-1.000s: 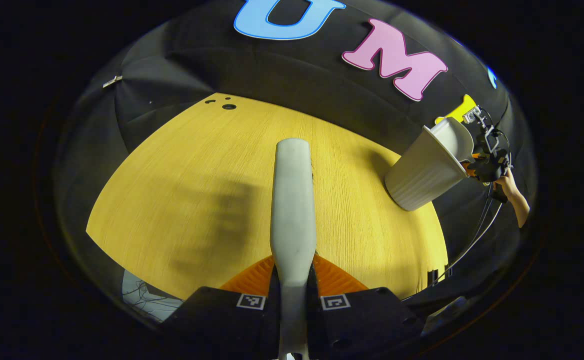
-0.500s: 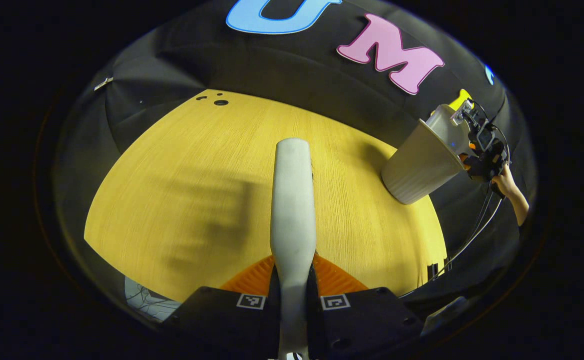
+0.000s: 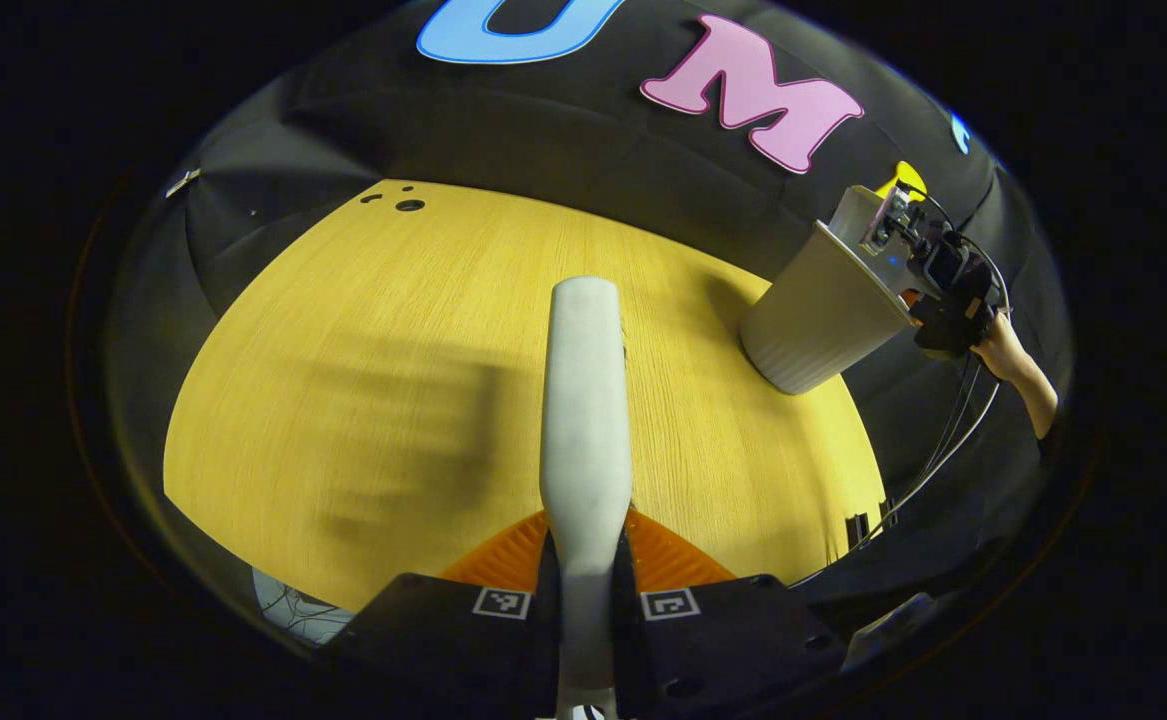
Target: Pick up the small broom and dustpan from the desktop, sweep the trash into the dustpan with the broom, and then empty the trash into the garbage bin.
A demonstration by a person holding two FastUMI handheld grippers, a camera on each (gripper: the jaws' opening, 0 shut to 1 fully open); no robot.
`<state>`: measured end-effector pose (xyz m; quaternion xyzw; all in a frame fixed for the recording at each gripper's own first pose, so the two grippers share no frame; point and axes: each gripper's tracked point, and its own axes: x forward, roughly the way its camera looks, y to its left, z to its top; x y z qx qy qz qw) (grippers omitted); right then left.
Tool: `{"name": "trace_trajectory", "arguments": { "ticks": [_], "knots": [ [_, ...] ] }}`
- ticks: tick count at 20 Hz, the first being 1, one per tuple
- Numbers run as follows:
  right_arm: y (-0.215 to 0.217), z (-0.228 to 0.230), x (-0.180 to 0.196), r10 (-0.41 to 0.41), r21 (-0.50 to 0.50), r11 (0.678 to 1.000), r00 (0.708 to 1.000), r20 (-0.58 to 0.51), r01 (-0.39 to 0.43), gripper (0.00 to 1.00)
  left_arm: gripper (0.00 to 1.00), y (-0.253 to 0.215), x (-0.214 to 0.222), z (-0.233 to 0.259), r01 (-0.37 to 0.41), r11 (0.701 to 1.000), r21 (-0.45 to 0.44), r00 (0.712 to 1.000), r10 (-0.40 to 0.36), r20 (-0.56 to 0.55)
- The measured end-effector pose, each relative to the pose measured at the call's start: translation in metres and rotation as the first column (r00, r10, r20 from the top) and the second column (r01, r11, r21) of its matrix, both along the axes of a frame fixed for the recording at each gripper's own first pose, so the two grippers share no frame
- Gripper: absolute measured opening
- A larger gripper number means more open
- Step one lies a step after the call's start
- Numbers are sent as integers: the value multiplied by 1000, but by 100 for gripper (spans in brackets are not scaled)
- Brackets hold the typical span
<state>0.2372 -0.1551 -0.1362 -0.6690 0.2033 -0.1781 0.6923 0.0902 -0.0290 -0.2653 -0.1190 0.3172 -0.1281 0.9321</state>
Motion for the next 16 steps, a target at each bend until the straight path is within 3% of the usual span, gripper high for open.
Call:
{"name": "trace_trajectory", "arguments": {
  "ticks": [1, 3, 4, 8, 11, 14, 16],
  "knots": [
    [-2, 0, 0, -13, 8, 1000, 1000, -7, 13, 34, 26, 0, -1, 0, 4, 1000, 5, 1000, -4, 0],
    [-2, -1, 3, -28, 27, 999, 999, -16, 28, 39, 26, 2, -4, 1, 9, 1000, 15, 1000, -9, 4],
    [-2, -3, 4, -20, 56, 998, 1000, -20, 21, 35, 26, 3, -6, 2, 10, 1000, 18, 1000, -10, 6],
    [-13, -9, 4, -69, 228, 971, 997, -34, 75, 35, 26, 8, -8, 8, 4, 1000, 25, 1000, -5, 20],
    [-13, -18, 1, -109, 419, 897, 989, -103, 143, 35, 26, 11, -8, 12, -7, 1000, 13, 999, 7, 38],
    [-14, -19, -6, -138, 528, 832, 985, -103, 171, 35, 26, 11, -9, 17, -11, 1000, -6, 998, 11, 61],
    [-11, -20, -9, -136, 617, 767, 984, -113, 177, 35, 26, 14, -10, 16, -8, 1000, -5, 997, 9, 70]
  ]
}}
